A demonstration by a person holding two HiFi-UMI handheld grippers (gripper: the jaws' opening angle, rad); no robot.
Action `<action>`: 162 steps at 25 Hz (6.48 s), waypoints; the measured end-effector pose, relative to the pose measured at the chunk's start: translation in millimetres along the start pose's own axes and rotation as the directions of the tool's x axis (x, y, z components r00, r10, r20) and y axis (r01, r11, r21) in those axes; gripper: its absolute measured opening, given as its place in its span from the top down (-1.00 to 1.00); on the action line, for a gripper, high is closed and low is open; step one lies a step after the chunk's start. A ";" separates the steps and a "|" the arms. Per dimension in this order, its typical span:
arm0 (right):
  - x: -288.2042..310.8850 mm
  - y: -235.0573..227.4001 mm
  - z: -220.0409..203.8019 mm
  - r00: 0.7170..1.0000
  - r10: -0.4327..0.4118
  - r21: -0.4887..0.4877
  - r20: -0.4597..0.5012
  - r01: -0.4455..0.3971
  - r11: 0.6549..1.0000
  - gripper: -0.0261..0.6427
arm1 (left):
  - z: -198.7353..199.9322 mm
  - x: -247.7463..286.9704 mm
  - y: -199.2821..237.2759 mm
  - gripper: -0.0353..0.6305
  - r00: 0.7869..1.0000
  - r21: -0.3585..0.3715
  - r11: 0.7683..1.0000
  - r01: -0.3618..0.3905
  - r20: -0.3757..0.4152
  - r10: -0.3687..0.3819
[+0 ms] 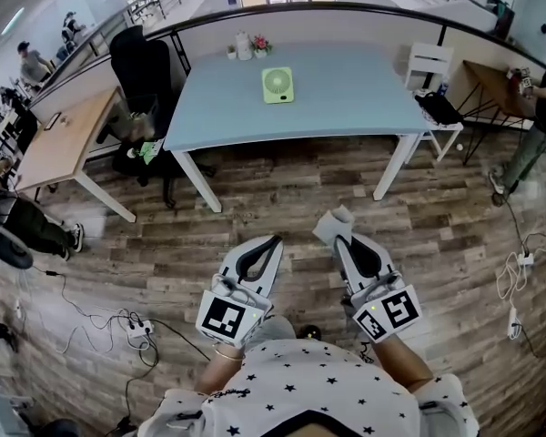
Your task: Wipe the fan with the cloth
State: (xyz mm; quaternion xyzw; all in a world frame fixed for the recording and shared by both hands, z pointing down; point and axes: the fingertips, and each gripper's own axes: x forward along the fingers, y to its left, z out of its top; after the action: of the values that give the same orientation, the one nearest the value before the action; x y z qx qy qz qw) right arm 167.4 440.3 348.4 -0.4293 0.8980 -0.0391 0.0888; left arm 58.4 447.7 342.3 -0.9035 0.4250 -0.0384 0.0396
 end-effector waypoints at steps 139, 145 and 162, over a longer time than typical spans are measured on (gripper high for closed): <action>679.5 -374.7 -247.5 0.823 -0.123 -0.030 -0.554 0.128 0.991 0.83 | -117.8 418.1 581.9 0.80 0.976 -0.123 0.976 -0.181 -0.148 0.162; 663.2 -401.2 -239.9 0.818 -0.186 -0.035 -0.545 0.199 0.979 0.83 | -115.8 424.3 574.8 0.80 0.979 -0.128 0.979 -0.158 -0.148 0.139; 622.6 -454.7 -238.6 0.770 -0.321 -0.066 -0.552 0.344 0.937 0.83 | -113.3 428.5 566.1 0.80 0.985 -0.135 0.982 -0.131 -0.132 0.113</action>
State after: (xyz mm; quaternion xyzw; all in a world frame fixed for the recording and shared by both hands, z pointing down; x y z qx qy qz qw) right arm 85.4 -331.2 570.8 -0.5494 0.7936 -0.1940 -0.1753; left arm -113.9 -246.9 411.2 -0.8720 0.4831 -0.0613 -0.0494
